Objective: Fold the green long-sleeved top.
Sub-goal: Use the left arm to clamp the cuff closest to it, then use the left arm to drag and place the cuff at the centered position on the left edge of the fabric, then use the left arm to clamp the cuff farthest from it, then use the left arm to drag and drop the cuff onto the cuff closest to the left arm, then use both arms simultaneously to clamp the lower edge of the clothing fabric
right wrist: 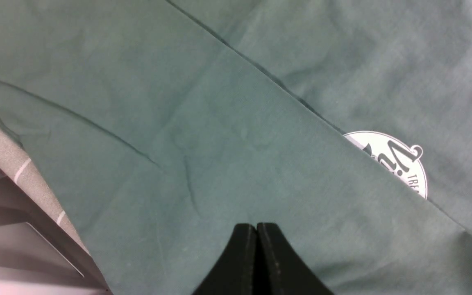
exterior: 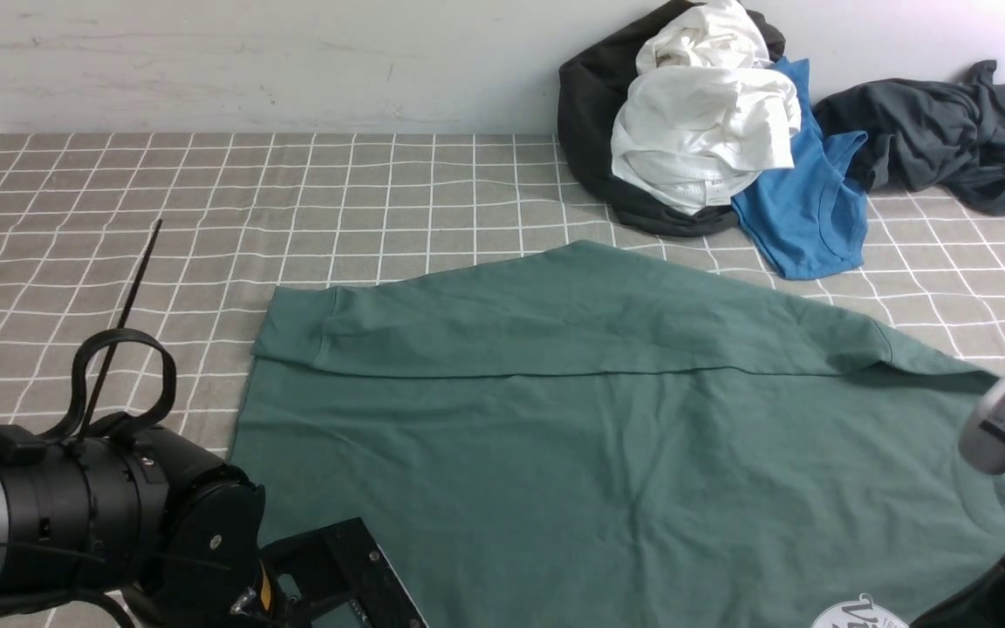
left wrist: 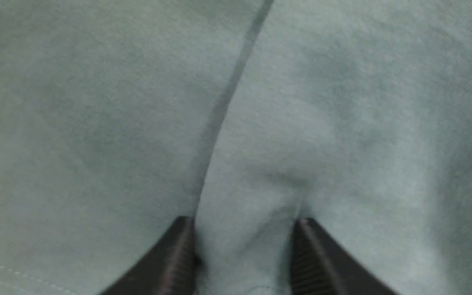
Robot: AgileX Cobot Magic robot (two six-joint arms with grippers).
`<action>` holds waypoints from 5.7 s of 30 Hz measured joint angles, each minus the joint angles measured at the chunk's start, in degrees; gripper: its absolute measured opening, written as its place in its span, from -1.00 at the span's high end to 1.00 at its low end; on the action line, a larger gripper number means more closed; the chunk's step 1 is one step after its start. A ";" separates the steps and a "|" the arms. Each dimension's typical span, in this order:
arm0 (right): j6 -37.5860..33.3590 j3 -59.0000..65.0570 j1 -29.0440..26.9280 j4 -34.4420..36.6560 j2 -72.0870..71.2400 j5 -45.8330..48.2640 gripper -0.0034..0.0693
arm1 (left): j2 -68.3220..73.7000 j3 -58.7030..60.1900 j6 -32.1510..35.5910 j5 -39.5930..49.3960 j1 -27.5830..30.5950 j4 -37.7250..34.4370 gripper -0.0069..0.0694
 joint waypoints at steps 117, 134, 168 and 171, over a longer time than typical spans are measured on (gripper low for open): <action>-3.18 -14.87 6.30 -4.55 18.66 0.68 0.93 | -8.41 -3.30 -6.72 6.94 27.89 -10.21 0.59; -17.03 8.88 25.93 -6.67 17.73 -14.71 -0.27 | -22.94 -0.07 -2.64 15.22 7.63 -6.22 -0.51; -13.31 9.10 26.29 -11.62 23.22 -24.51 0.83 | -13.23 10.99 -1.68 2.28 -18.80 0.29 -0.51; -12.35 5.07 26.29 -13.72 23.20 -19.51 0.83 | -13.23 10.99 -1.68 2.51 -18.80 0.29 -0.51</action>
